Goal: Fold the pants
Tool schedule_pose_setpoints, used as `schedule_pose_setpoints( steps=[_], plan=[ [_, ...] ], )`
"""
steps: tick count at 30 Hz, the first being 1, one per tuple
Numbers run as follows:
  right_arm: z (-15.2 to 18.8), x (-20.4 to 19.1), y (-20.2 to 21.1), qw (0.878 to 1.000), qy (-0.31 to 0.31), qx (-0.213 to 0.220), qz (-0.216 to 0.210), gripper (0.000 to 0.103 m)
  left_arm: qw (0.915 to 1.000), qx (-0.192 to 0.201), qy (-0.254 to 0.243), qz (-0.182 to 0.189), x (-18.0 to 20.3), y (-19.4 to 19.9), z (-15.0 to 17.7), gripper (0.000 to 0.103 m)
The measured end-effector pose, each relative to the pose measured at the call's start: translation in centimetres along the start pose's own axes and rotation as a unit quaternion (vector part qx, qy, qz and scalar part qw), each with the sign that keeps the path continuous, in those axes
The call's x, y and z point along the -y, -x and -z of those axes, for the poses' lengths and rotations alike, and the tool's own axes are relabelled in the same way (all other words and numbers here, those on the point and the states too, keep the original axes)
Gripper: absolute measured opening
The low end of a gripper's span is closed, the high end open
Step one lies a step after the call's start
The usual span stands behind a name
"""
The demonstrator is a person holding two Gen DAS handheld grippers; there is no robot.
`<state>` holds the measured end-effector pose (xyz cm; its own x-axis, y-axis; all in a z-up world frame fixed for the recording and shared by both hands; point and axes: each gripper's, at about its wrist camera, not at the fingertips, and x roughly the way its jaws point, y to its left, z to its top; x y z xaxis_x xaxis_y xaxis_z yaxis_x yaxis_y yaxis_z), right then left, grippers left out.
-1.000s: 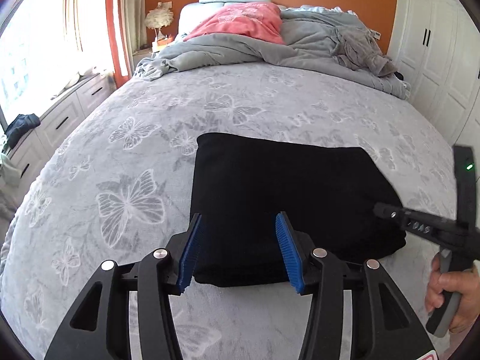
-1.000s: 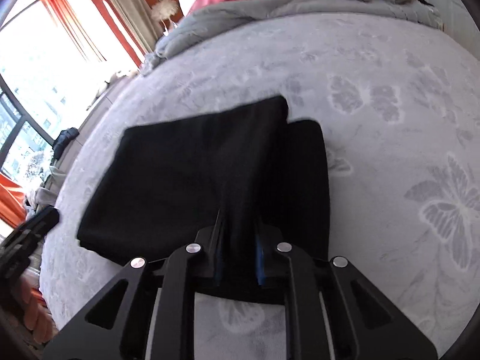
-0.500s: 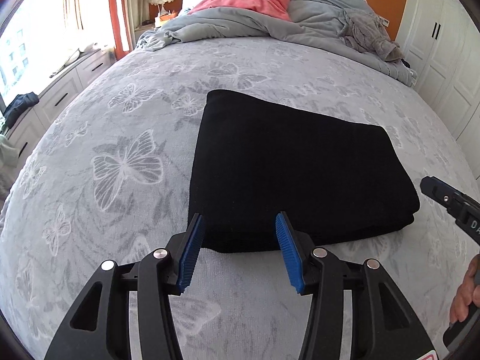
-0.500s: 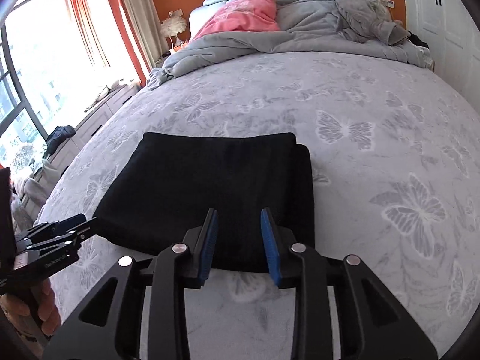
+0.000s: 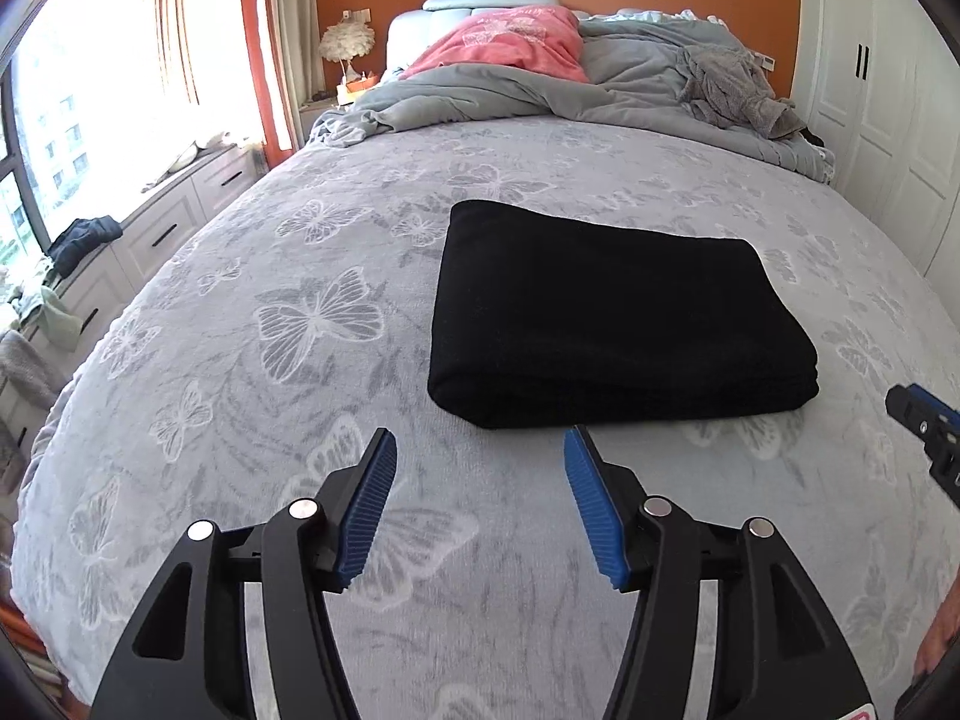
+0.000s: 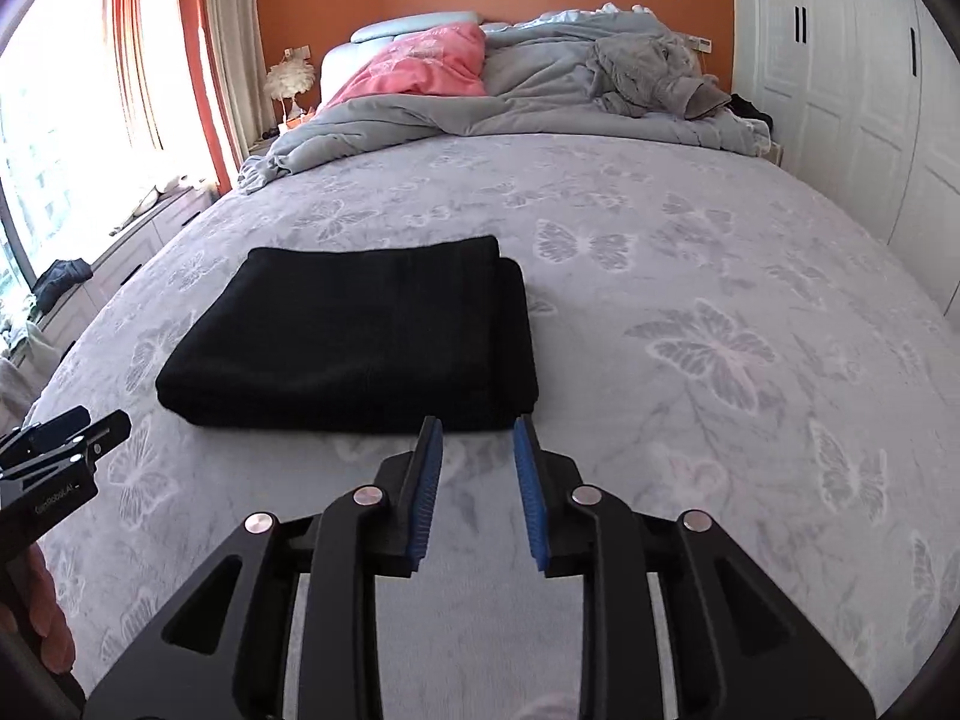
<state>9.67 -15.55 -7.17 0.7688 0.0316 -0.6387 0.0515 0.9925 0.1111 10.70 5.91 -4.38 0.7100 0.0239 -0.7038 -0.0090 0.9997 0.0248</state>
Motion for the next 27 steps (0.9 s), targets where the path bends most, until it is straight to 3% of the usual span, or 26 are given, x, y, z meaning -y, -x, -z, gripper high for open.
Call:
schedule_pose_setpoints(
  steps=[3, 8, 13, 17, 23, 27],
  plan=[
    [2.9, -1.2, 0.5, 1.000, 0.002, -0.005, 0.007, 0.037, 1.0000, 0.006, 0.007, -0.001, 0.2, 0.9, 2.4, 0.064],
    [5.6, -2.6, 0.1, 1.000, 0.008, 0.003, 0.006, 0.038, 0.9991, 0.038, 0.010, -0.012, 0.9, 0.9, 5.6, 0.064],
    [7.7, -2.5, -0.8, 1.000, -0.002, -0.007, -0.005, 0.039, 0.9982, 0.056, -0.019, 0.011, 2.1, -0.1, 7.3, 0.064],
    [8.4, -2.4, -1.1, 1.000, -0.007, -0.007, 0.002, 0.039, 0.9979, 0.054, -0.019, 0.029, 2.1, -0.7, 8.1, 0.064],
    [8.8, -3.5, -1.5, 1.000, 0.020, -0.003, 0.021, 0.039, 0.9991, 0.035, -0.002, 0.022, 1.5, -1.6, 8.2, 0.064],
    [8.9, -2.7, -1.4, 1.000, 0.001, 0.000, 0.024, 0.052, 0.9996, 0.025, 0.002, 0.016, 1.4, -2.0, 8.3, 0.063]
  ],
)
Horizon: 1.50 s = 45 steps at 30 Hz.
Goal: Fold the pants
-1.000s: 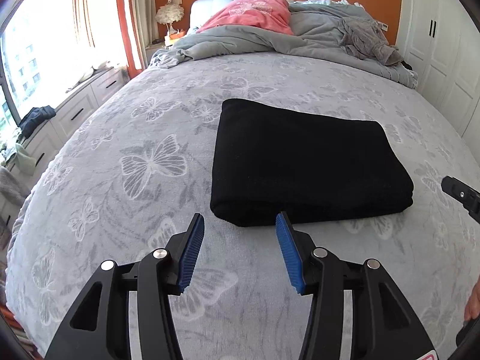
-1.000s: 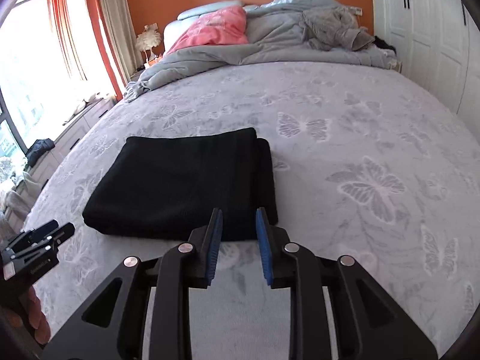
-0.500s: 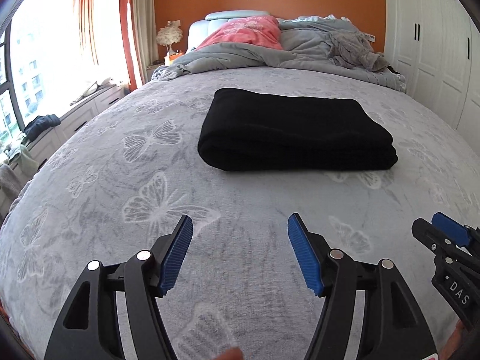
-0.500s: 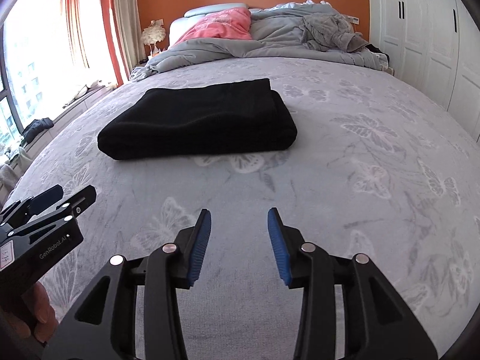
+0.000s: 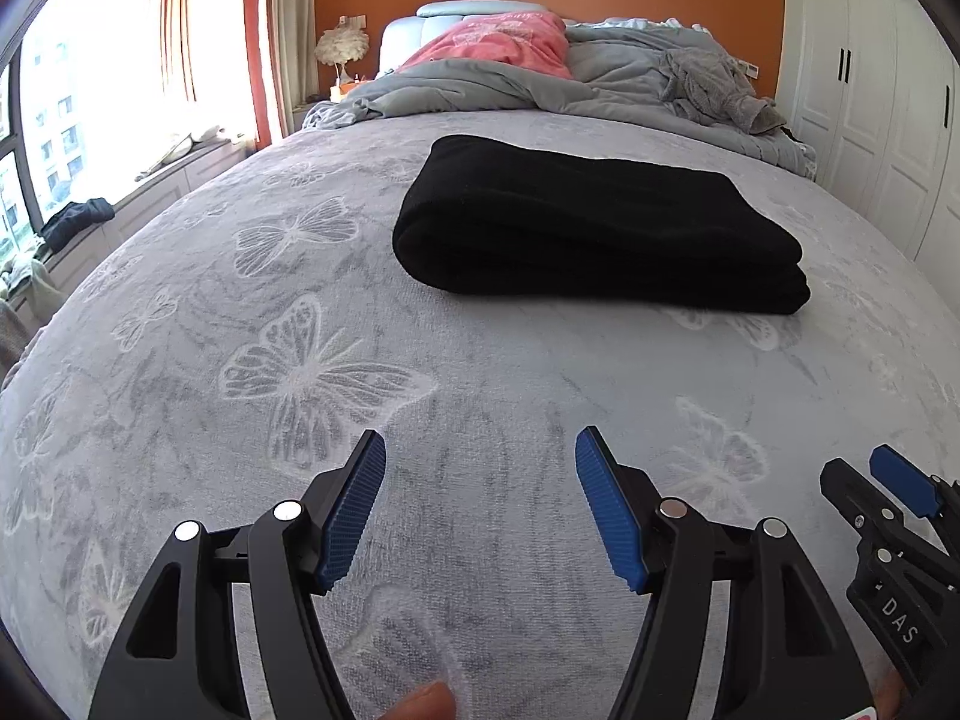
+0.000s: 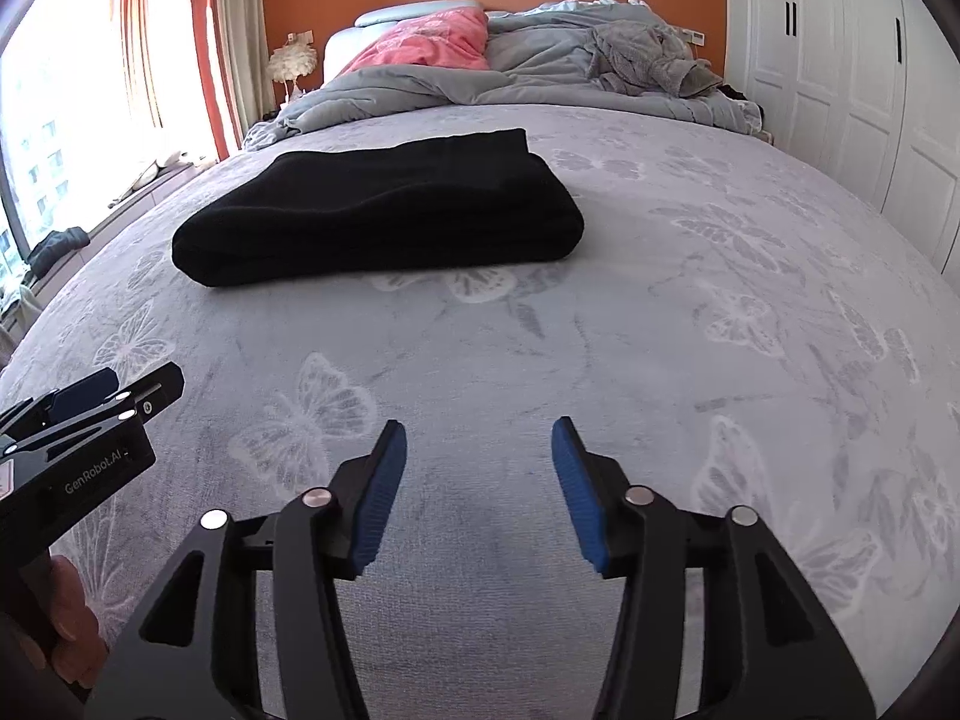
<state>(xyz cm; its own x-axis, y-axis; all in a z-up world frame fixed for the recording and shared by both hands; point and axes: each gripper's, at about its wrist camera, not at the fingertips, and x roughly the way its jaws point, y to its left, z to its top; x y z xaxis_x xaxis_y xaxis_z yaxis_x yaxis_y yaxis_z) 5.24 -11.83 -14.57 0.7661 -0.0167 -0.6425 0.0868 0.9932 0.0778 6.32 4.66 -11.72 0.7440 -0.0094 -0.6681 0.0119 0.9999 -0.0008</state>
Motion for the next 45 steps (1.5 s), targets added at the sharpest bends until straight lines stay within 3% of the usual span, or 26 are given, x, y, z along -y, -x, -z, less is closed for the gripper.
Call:
schedule_pose_setpoints(
  steps=[30, 37, 45],
  plan=[
    [0.1, -0.3, -0.1, 1.000, 0.011, -0.001, 0.014, 0.056, 0.9982, 0.025, -0.049, -0.022, 2.0, 0.9, 0.2, 0.063],
    [0.0, -0.3, -0.1, 1.000, 0.011, 0.000, 0.015, 0.056, 0.9993, 0.017, -0.032, -0.002, 1.4, 0.6, 0.1, 0.067],
    [0.0, -0.2, -0.1, 1.000, 0.010, -0.001, 0.015, 0.057, 0.9992, 0.026, -0.029, -0.008, 1.3, 0.9, 0.2, 0.067]
  ],
)
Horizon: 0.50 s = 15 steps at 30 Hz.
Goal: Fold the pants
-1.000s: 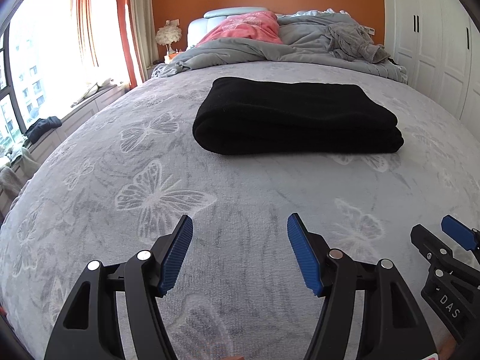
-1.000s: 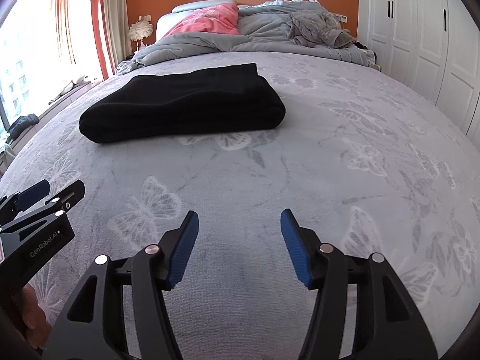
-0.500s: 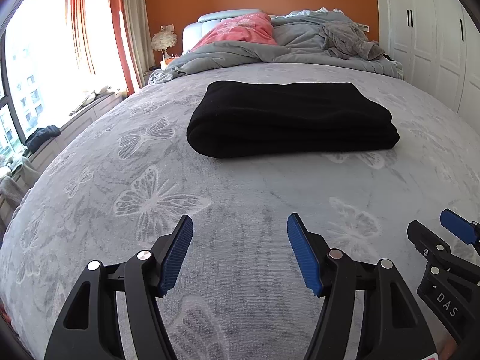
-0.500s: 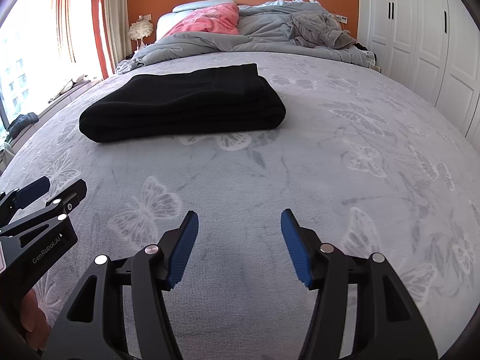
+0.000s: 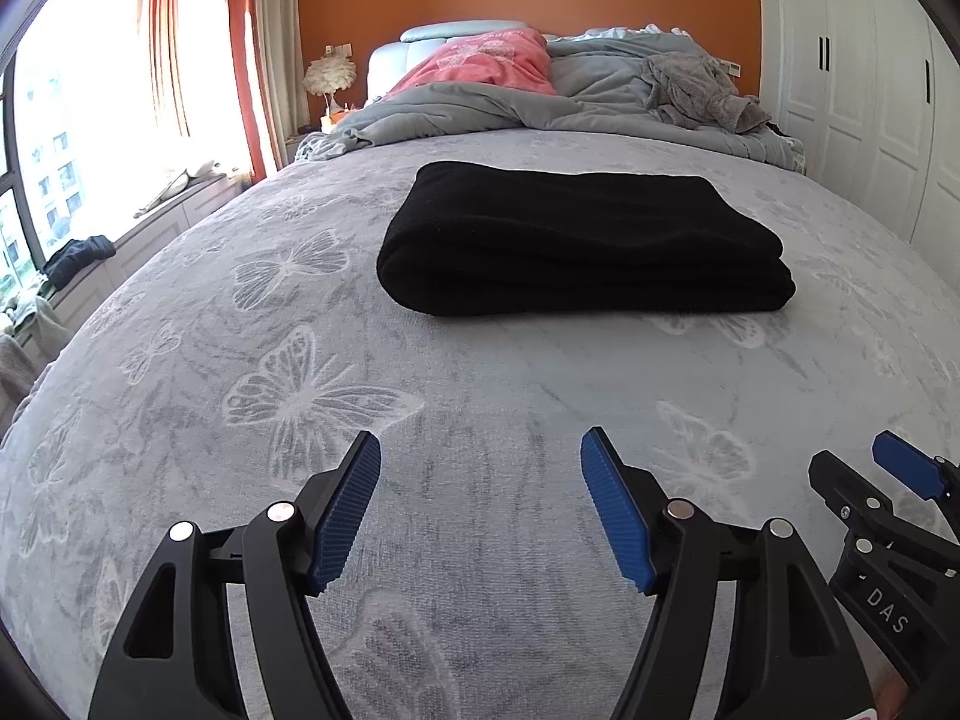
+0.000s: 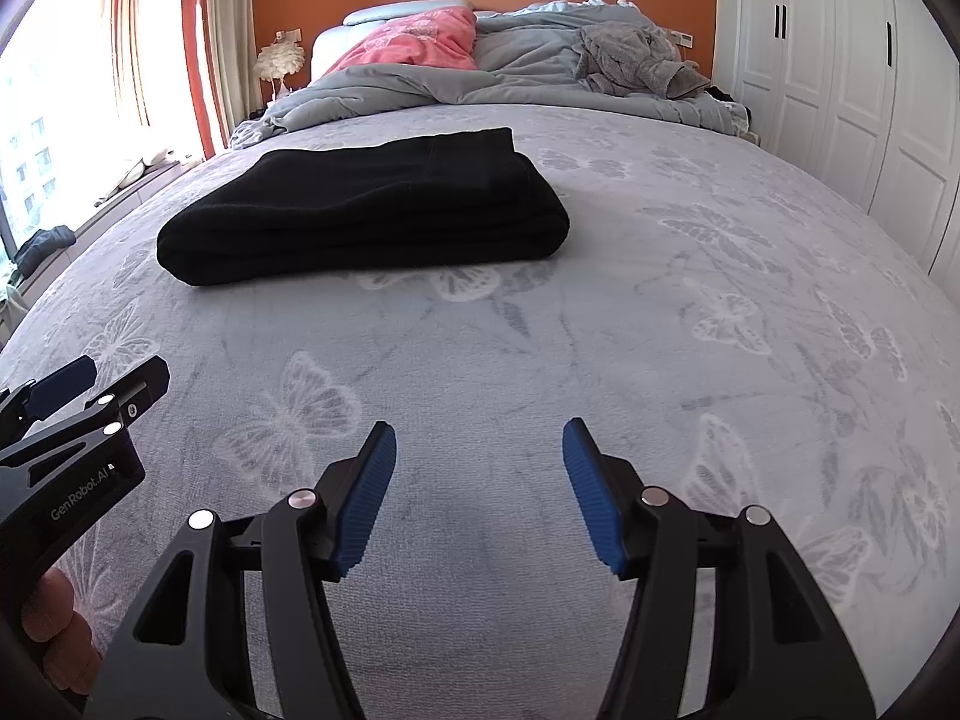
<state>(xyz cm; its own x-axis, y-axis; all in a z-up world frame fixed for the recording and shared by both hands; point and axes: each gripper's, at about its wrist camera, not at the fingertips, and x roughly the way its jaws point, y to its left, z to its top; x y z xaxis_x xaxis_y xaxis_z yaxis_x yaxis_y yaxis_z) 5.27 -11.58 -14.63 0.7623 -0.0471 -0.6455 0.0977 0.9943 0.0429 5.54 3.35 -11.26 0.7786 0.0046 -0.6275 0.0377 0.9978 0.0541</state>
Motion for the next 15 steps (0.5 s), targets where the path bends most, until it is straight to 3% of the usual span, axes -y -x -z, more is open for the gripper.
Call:
schedule_pose_setpoints(
  steps=[3, 15],
  plan=[
    [0.08, -0.10, 0.29, 1.000, -0.001, 0.005, 0.004, 0.063, 1.0000, -0.002, 0.002, -0.002, -0.09, -0.08, -0.02, 0.067],
    [0.19, -0.36, 0.58, 1.000, 0.001, 0.007, 0.012, 0.068, 0.9999, 0.008, -0.015, 0.001, 0.54, 0.33, 0.08, 0.066]
  ],
)
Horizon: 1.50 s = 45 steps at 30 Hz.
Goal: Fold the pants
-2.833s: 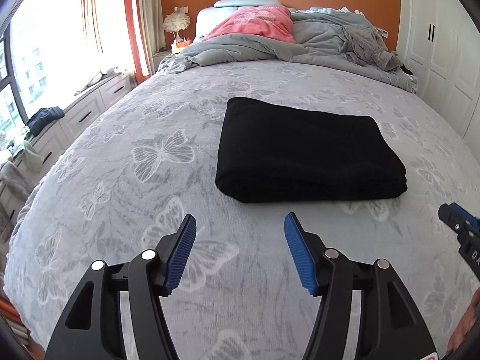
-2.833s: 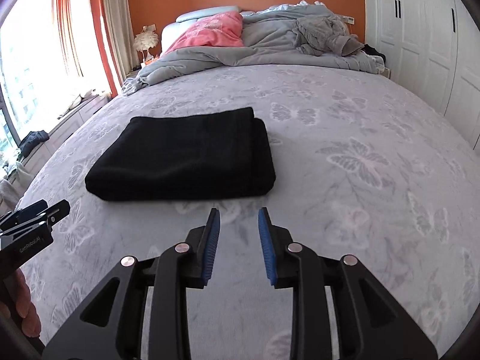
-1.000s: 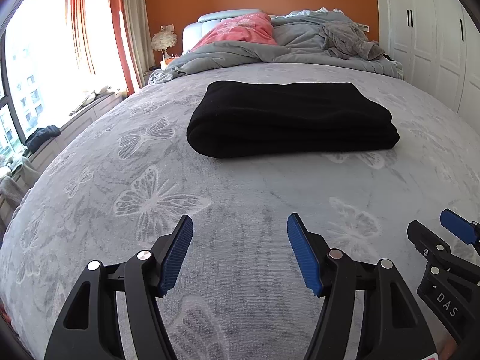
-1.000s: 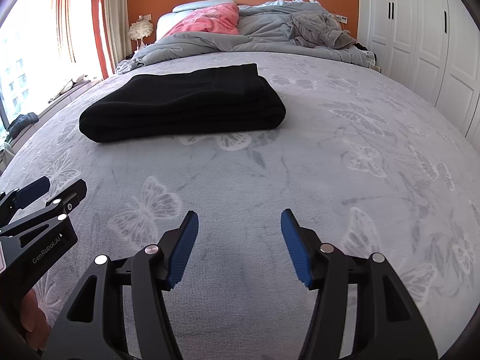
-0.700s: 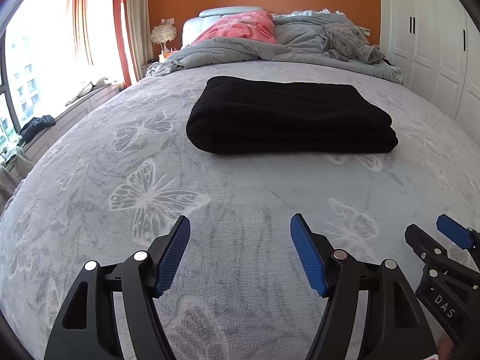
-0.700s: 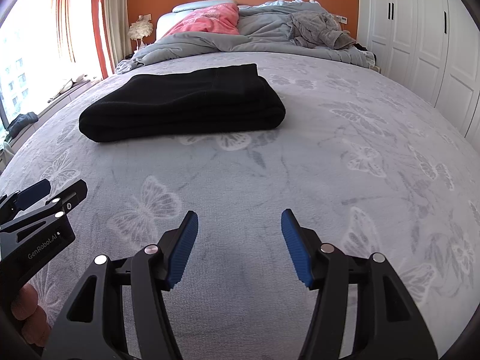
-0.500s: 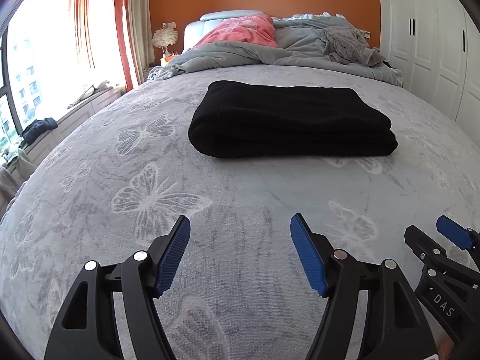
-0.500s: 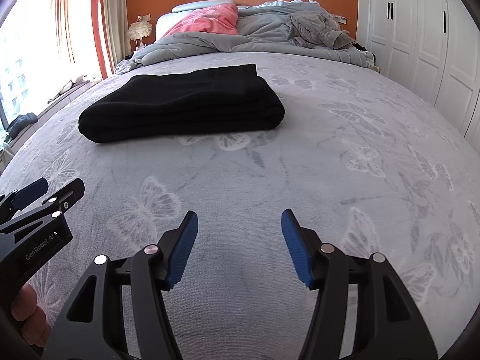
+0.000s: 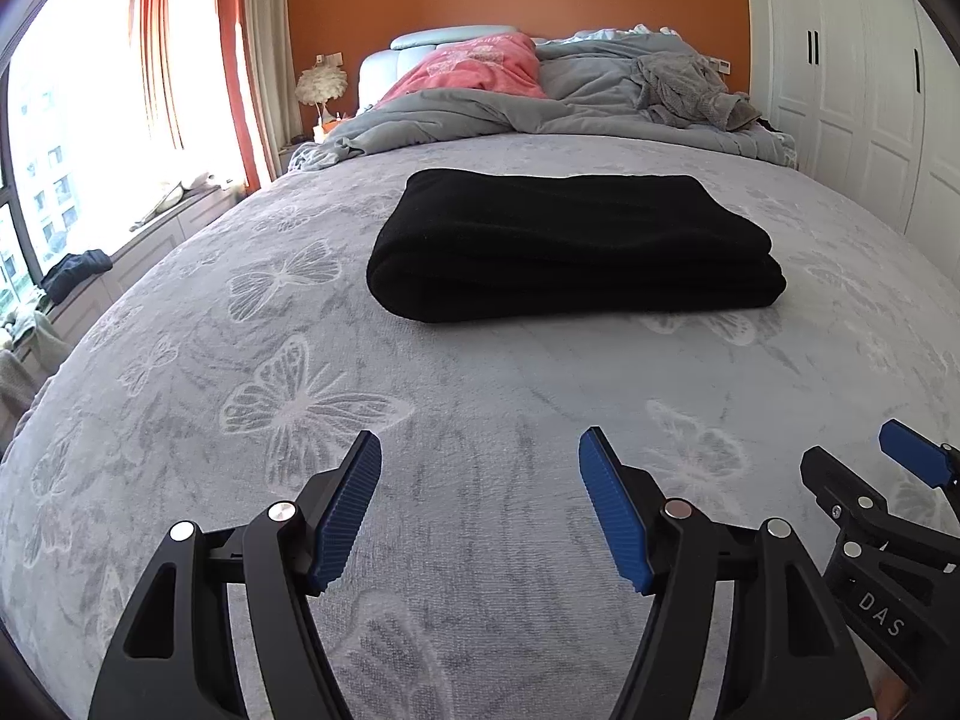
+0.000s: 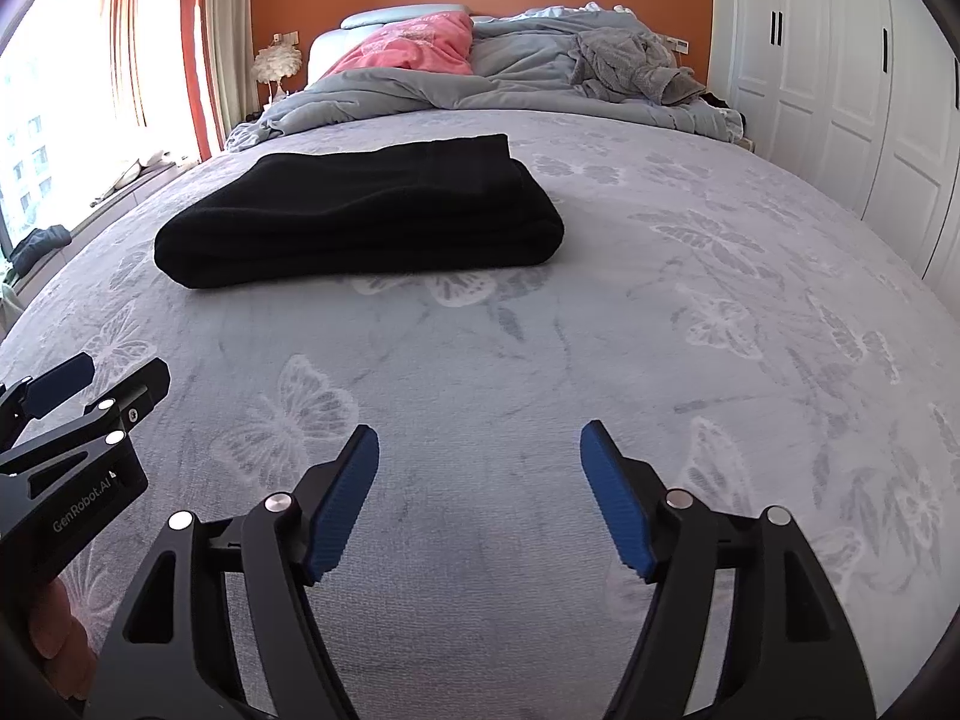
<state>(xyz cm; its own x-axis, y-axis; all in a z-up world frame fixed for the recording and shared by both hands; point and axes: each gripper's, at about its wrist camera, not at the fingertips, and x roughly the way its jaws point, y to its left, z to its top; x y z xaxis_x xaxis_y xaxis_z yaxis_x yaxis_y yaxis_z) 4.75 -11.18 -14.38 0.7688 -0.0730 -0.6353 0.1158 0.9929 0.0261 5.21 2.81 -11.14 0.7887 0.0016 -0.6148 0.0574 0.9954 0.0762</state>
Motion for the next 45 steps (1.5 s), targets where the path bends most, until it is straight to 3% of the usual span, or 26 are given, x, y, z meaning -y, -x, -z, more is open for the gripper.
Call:
schedule_pose_setpoints(
  steps=[45],
  plan=[
    [-0.03, -0.04, 0.07, 1.000, -0.002, 0.001, 0.005, 0.069, 1.0000, -0.007, 0.002, -0.006, -0.35, -0.39, 0.06, 0.066]
  ],
)
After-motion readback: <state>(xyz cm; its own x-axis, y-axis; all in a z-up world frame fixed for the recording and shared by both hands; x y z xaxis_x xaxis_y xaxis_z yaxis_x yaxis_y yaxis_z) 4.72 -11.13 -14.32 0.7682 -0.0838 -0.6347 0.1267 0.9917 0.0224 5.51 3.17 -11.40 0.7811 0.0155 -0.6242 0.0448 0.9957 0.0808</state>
